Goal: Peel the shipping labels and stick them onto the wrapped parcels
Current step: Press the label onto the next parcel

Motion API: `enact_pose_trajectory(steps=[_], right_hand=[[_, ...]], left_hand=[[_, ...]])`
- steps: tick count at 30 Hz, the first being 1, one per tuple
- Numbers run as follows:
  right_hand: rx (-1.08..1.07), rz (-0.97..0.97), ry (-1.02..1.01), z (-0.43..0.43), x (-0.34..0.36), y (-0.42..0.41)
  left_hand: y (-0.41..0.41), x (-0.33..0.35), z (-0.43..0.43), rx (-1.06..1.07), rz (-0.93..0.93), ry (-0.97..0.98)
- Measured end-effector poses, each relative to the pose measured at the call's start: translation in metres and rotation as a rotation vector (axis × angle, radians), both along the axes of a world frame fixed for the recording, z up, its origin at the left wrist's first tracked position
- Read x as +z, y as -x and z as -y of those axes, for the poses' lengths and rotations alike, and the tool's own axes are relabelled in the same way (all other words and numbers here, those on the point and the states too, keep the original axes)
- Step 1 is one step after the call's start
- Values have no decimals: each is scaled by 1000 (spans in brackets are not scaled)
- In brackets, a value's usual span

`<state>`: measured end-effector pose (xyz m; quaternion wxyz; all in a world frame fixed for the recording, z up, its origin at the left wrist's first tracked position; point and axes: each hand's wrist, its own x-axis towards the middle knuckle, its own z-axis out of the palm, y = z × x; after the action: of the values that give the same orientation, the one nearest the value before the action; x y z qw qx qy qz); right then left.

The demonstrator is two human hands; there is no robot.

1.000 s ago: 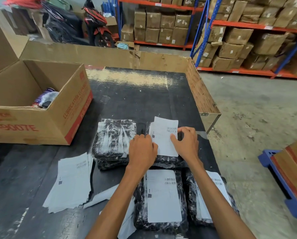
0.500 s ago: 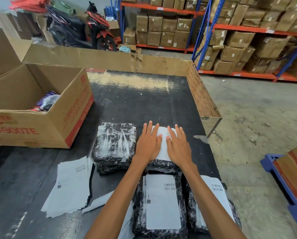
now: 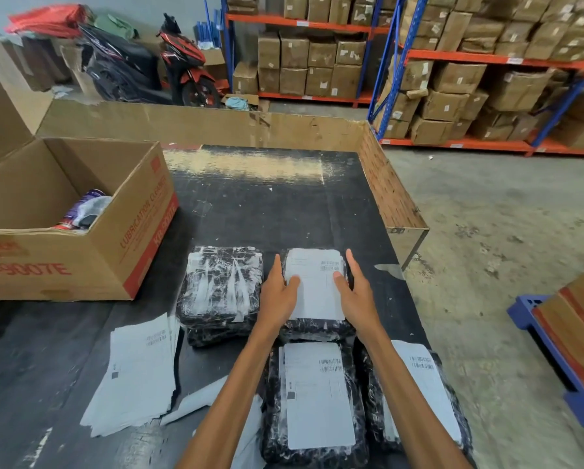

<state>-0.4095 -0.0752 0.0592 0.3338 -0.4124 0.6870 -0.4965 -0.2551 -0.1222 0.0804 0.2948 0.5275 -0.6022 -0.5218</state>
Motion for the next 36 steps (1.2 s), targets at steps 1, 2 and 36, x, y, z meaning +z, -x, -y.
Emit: enact_pose_trajectory(steps=[1,2,36], right_hand=[[7,-13,19,-2,6,0],[11,-32,36,-5,11,0],[-82,-579,124,-127,35,-41]], left_hand=[[-3,6,-4,2,-35,-29],[-4,10,-7,4,-61,-40],[-71,10,-132,-50,-106,47]])
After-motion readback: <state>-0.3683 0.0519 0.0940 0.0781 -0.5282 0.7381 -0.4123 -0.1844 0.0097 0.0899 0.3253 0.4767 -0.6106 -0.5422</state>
